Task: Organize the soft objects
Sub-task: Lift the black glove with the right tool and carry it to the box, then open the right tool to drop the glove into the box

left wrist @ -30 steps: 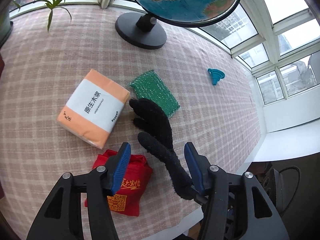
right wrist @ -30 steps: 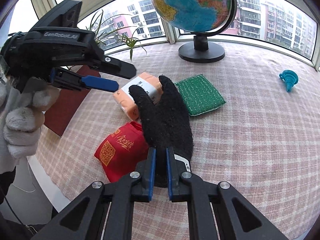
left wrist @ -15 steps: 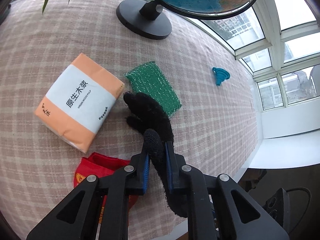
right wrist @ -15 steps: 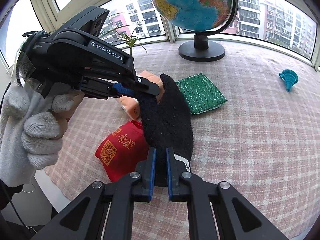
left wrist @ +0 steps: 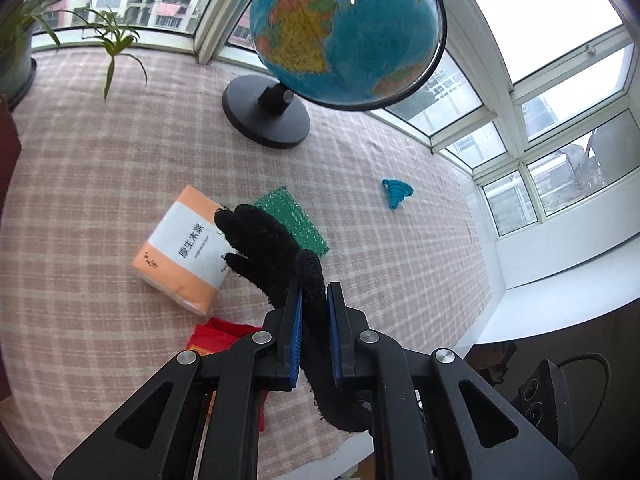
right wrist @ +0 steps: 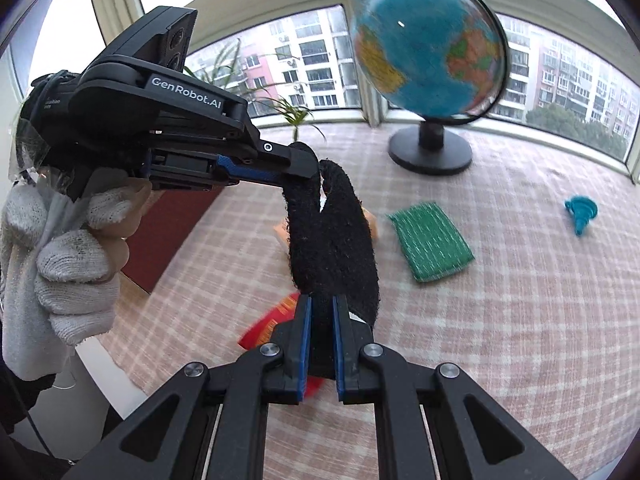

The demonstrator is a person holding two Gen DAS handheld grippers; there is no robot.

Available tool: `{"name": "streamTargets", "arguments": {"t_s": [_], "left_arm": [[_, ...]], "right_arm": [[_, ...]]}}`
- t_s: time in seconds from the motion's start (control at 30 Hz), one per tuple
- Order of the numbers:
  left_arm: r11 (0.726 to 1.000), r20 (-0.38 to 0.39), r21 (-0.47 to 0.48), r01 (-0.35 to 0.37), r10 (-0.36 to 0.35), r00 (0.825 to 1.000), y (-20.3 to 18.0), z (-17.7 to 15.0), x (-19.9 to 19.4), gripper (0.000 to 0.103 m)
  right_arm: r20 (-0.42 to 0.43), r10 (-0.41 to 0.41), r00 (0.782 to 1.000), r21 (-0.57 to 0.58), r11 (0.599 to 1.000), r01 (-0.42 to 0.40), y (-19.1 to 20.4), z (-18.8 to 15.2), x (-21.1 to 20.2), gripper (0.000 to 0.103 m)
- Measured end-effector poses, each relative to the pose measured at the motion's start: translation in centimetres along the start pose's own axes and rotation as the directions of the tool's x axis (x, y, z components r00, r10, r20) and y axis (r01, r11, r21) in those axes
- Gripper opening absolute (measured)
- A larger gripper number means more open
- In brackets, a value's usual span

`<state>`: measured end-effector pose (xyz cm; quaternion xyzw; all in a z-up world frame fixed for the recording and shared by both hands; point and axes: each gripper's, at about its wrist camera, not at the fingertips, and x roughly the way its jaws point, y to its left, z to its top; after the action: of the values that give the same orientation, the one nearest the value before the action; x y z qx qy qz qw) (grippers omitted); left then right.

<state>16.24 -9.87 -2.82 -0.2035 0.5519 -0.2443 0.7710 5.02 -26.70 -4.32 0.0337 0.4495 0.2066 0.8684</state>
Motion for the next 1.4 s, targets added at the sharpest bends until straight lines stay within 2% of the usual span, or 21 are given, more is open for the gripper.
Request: {"name": "streamTargets", "arguments": {"t_s": [0.2, 0.33, 0.47, 0.67, 0.8, 1.0, 1.03, 1.07, 1.17, 1.27, 1.4], "left_arm": [[1.0, 0.086, -0.003, -0.02, 0.02, 0.996, 2.6, 0.3, -6.4, 0.01], [0.998, 0.142, -0.012, -0.064, 0.065, 0.988, 5.2, 0.4, -10.7, 0.01], [0.99, 0.19, -0.023, -0.138, 0.14, 0.972, 8.3, 0.8, -15.1, 0.01], [0.975, 0.251, -0.086, -0.203, 0.219, 0.943, 13.8, 1.8, -20.9, 0.01], [0.965, 0.273, -0.129, -0.228, 0.256, 0.927, 17.6, 2.7, -23.9, 0.01], [0.95, 0.247, -0.146, -0.276, 0.306, 0.92, 22.4, 5.2, -25.0, 0.01], [0.947, 0.235, -0.157, -0.281, 0.312, 0.92, 23.5, 5.7, -25.0, 0.01], [0.943, 0.227, -0.172, -0.285, 0.32, 0.92, 24.4, 6.2, -24.9, 0.01], [0.939, 0.222, -0.203, -0.276, 0.319, 0.922, 26.7, 7.6, -24.9, 0.01], [0.926, 0.211, -0.21, -0.315, 0.358, 0.91, 28.3, 8.4, -24.6, 0.01], [0.93, 0.179, -0.185, -0.317, 0.349, 0.92, 29.5, 8.2, -24.1, 0.01]], "right_arm": [[0.04, 0.041, 0.998, -0.076, 0.996, -0.038, 5.1, 2.9, -0.3, 0.009], [0.057, 0.087, 0.995, -0.119, 0.99, -0.08, 8.8, 4.6, 0.2, 0.009], [0.08, 0.125, 0.989, -0.187, 0.976, -0.108, 13.7, 6.7, 1.5, 0.009], [0.113, 0.163, 0.98, -0.276, 0.953, -0.126, 20.8, 10.4, 3.8, 0.009], [0.107, 0.19, 0.976, -0.283, 0.947, -0.153, 24.2, 13.0, 6.4, 0.009], [0.079, 0.192, 0.978, -0.272, 0.948, -0.164, 28.7, 15.0, 10.5, 0.008], [0.07, 0.193, 0.979, -0.271, 0.948, -0.168, 29.4, 15.2, 11.3, 0.007], [0.061, 0.197, 0.979, -0.269, 0.947, -0.174, 29.9, 15.4, 11.8, 0.002], [0.031, 0.206, 0.978, -0.254, 0.948, -0.192, 31.2, 16.0, 14.0, 0.001], [0.02, 0.186, 0.982, -0.247, 0.953, -0.175, 32.1, 16.6, 16.4, 0.001], [-0.015, 0.217, 0.976, -0.178, 0.96, -0.216, 31.8, 17.2, 18.1, 0.001]]}}
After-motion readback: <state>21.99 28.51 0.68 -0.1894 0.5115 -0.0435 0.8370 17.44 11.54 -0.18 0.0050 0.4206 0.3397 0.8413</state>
